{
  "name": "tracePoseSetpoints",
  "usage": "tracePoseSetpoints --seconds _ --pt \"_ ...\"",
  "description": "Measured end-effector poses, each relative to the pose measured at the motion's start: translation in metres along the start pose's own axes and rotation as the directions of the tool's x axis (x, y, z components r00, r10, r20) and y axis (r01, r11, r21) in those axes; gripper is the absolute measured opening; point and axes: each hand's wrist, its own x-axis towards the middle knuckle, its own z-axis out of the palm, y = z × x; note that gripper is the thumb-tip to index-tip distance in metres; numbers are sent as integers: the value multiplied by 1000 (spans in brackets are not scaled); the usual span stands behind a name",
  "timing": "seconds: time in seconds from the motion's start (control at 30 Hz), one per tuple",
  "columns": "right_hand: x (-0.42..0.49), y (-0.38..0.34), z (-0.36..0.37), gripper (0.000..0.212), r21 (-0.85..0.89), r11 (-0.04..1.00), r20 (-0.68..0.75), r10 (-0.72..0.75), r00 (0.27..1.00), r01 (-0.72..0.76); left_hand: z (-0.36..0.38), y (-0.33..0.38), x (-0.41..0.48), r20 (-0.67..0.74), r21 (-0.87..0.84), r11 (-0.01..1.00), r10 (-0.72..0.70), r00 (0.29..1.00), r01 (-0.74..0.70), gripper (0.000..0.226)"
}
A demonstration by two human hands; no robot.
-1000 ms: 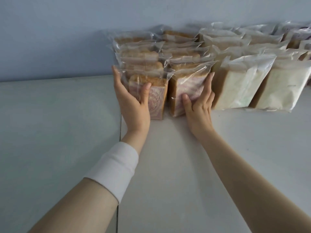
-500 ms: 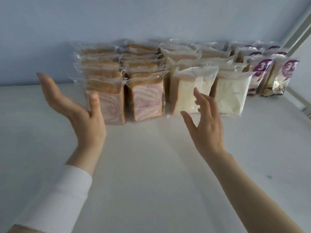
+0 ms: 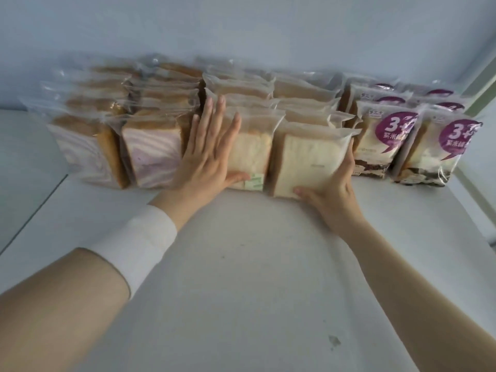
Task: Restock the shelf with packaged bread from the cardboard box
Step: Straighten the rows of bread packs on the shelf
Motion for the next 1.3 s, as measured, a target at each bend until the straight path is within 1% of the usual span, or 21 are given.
tracePoseSetpoints --seconds 0.1,0.2,0.27,0.33,0.43,0.53,0.63,0.73,0.8,0.97,1.1,1.17,1.3 --pt "10 8 9 118 5 997 -19 -81 997 81 10 -11 4 3 44 999 28 1000 -29 97" --pt "19 7 15 120 18 995 -33 -95 995 96 10 -12 6 23 83 996 31 999 -33 94" --pt "21 6 13 120 12 996 -21 -89 996 89 5 -9 5 42 50 999 14 999 -16 91" --pt "19 8 9 120 11 996 5 -89 996 89 -4 -9 5 61 -29 999 -13 998 14 86" --pt "18 9 3 117 91 996 20 -17 1000 15 -17 -13 14 24 -155 988 -9 1000 13 79" --pt "20 5 6 111 154 985 8 78 997 -78 -21 -11 32 -16 -250 967 -51 999 45 72" --pt "23 1 14 104 252 961 -38 128 991 -115 -14 -1 42 -42 -237 964 -136 990 122 59" --pt "25 -1 21 106 313 942 -81 155 985 -123 -4 4 45 -79 -220 957 -210 975 188 52" --pt "25 -2 23 106 306 943 -78 164 983 -133 -2 2 47 -82 -224 954 -222 972 200 52" --pt "23 2 17 102 266 951 -13 164 986 -155 2 -5 46 -108 -256 955 -182 977 149 52" --pt "24 -1 24 93 268 948 -71 198 978 -172 10 -3 46 -131 -214 962 -200 971 169 50" --pt "24 -6 24 93 244 952 -78 210 975 -186 9 -1 46 -112 -212 961 -202 973 175 49" --pt "19 -17 7 99 130 972 -2 197 980 -195 -3 1 46 -46 -282 943 -195 980 174 50"
